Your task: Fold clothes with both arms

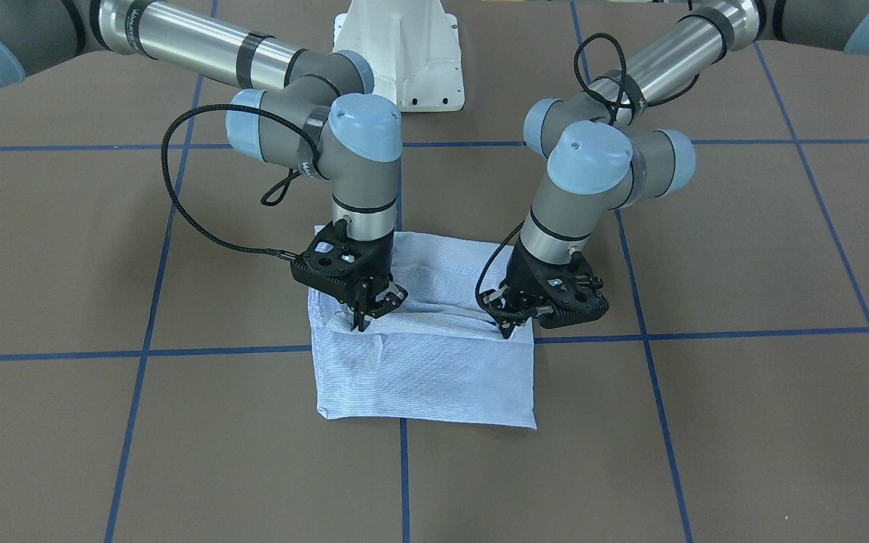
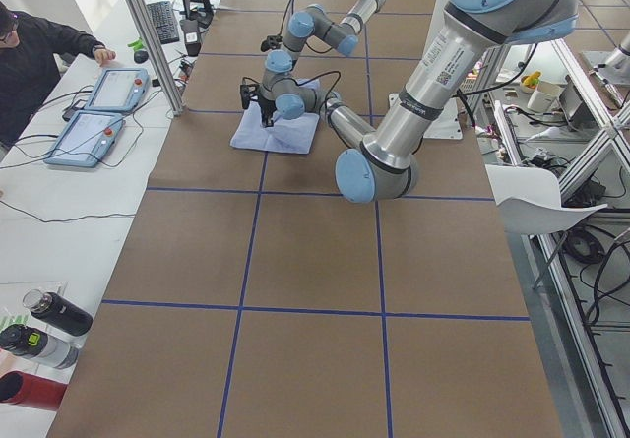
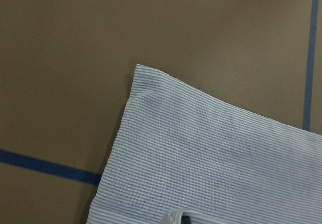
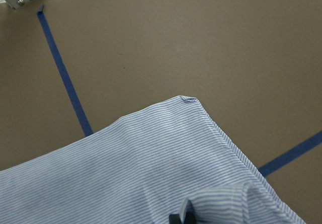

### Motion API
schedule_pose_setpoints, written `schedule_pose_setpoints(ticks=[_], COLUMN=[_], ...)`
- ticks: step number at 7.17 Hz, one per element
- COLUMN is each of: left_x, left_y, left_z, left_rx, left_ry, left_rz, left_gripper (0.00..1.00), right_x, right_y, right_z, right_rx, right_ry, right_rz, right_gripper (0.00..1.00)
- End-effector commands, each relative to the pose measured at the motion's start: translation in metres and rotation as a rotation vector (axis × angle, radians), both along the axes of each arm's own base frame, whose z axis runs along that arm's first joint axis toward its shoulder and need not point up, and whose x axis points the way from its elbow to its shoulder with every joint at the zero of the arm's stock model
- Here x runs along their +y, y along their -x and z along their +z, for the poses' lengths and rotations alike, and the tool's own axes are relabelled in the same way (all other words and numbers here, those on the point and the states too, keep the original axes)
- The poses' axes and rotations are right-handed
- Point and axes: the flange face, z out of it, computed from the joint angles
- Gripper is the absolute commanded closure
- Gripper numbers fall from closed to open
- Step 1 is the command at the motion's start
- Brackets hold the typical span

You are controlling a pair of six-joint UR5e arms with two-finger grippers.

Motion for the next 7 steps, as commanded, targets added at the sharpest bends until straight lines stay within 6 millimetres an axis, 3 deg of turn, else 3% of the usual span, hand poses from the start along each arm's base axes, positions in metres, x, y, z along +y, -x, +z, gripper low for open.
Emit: schedule_pose_setpoints(ticks=[1,3,4,5,7], left_x=[-0.025,-0.049,-0.058,-0.07,-0.078], left_y=[0.01,-0.015,-0.022,-0.01,0.047], left_z=[-0.015,0.002,0.023,0.029,0.039], left_rx=[-0.002,-0.033,-0.02,-0.05,-0.027], left_ry=[-0.02,-0.008,-0.027,-0.123,-0.187], left_rz=[-0.02,-0.017,-0.015,0.028,0.162], left_gripper=[1.0,1.0,0.47,0.0,0.0], right_x=[-0.019,-0.035,-0.042,-0.051,-0.091], right_y=[-0.011,0.011,0.015,0.007,-0.053], right_z=[-0.002,0.014,0.024,0.025,0.023], right_rx=[0.004,0.005,0.03,0.057,0.001], right_ry=[-0.008,-0.016,-0.024,-0.057,0.003], right_rz=[-0.015,-0.023,-0.043,-0.117,-0.284], right_gripper=[1.0,1.0,0.69,0.01,0.0])
